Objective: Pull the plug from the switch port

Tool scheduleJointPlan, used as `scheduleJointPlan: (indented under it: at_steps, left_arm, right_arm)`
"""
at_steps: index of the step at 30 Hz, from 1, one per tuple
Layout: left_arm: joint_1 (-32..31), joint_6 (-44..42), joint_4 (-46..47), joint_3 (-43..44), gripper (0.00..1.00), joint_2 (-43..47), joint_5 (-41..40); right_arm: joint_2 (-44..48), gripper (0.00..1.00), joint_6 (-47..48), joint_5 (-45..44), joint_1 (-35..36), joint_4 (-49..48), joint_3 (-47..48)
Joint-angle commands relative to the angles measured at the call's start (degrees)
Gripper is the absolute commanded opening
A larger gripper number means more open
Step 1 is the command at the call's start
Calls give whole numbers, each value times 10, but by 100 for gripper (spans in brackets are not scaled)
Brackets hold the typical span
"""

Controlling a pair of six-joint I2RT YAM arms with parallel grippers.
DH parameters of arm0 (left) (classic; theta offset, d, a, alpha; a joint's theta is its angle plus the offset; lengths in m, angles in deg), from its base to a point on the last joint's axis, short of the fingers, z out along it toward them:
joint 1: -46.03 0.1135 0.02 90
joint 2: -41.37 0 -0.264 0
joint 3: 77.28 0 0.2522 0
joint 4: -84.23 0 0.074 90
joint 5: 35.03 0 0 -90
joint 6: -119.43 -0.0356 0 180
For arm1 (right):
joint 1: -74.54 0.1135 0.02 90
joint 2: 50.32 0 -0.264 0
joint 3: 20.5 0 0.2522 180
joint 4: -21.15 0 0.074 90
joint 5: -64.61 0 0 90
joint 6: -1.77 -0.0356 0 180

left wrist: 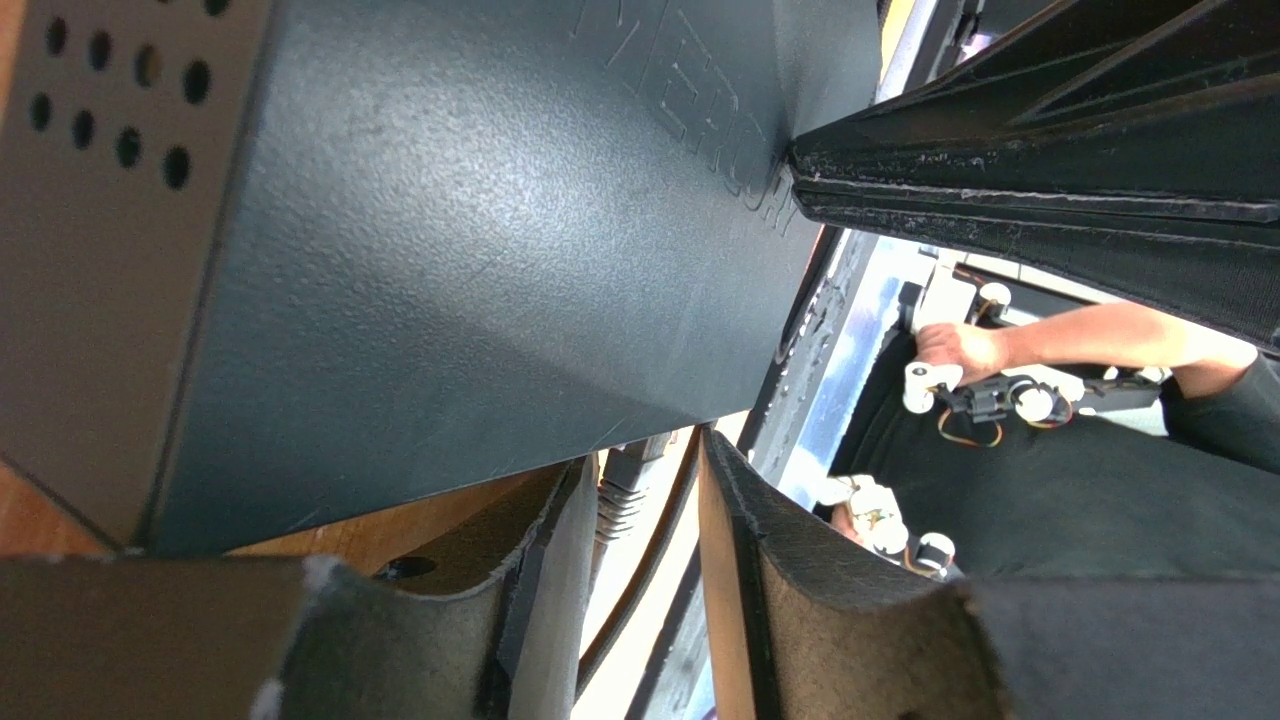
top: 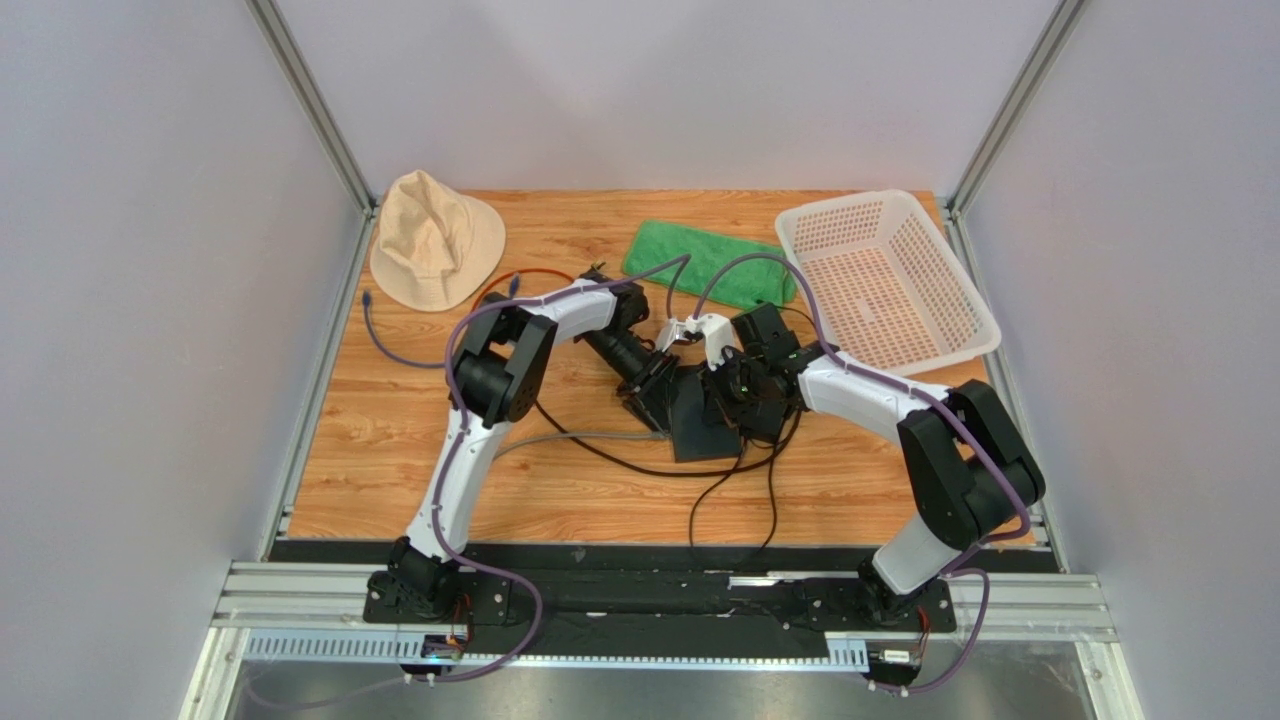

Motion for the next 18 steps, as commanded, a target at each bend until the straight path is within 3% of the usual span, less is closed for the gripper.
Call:
scheduleJointPlan:
  at_steps: [1, 5, 11, 15, 18]
  left_arm:
    - [-13, 1, 21, 9, 43, -13, -33]
    - [-13, -5, 12, 17, 37, -26, -20]
    - [-13, -6, 10, 16, 36, -24, -20]
    - [-16, 15, 19, 15, 25, -25, -54]
    - [-18, 17, 19, 16, 29, -27, -63]
  right_arm:
    - [-23, 0, 6, -38, -1, 26, -6]
    - [-22, 0, 8, -37, 0, 25, -7]
    - [-19, 0, 6, -39, -1, 24, -8]
    - [-23, 0, 8, -37, -1, 26, -6]
    - [-21, 0, 8, -38, -1, 26, -6]
